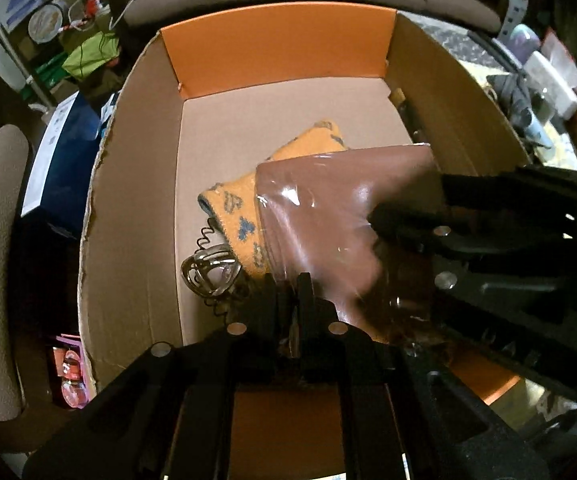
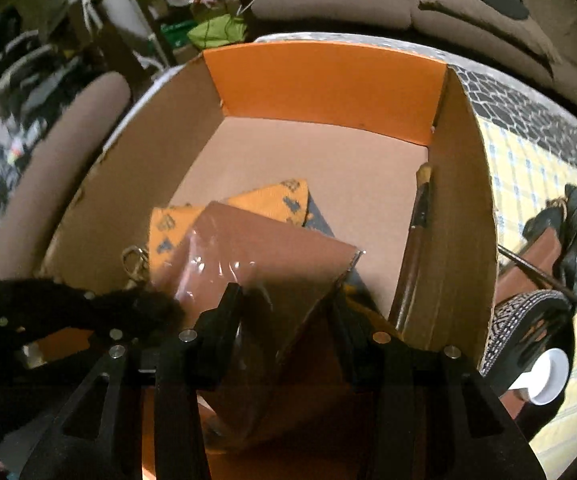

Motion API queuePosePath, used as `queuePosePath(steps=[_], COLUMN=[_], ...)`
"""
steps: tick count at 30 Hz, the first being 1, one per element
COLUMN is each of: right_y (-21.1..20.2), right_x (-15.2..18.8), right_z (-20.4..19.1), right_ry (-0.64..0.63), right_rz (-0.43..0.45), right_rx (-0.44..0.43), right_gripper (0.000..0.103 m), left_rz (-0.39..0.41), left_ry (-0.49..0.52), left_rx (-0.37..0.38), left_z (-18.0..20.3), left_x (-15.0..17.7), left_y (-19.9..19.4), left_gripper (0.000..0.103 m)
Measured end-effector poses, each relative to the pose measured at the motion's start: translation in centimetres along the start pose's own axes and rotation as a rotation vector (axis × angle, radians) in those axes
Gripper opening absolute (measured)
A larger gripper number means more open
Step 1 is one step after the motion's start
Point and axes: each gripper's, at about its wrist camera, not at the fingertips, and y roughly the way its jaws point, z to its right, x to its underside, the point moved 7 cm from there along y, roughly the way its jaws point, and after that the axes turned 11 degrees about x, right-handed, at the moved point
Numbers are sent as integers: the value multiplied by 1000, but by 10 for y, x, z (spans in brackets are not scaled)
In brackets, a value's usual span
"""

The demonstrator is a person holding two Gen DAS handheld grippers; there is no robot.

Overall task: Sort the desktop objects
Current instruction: 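Carry the brown pouch into the box and lower it onto the cloth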

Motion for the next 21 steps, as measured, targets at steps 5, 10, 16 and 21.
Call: queuePosePath(steps=[5,10,16,21], right_y=[2,4,0,-4], right_x=[5,6,5,-2], right_z=[1,-3,-4,-4], right_ry=[-25,-38,-37,-20], right_rz=[-19,-27,-19,4], right_rx=[22,35,31,22], right_gripper=[47,48,49,52], left_rz=[-14,-20,3,54], left_ry=[9,13,-42,-74], left_rx=[-14,-20,10,10], left_z=[-1,-3,-11,-19], left_x=[2,2,0,-6], left_y=[3,5,-5,-26], left_gripper=[10,11,13,15])
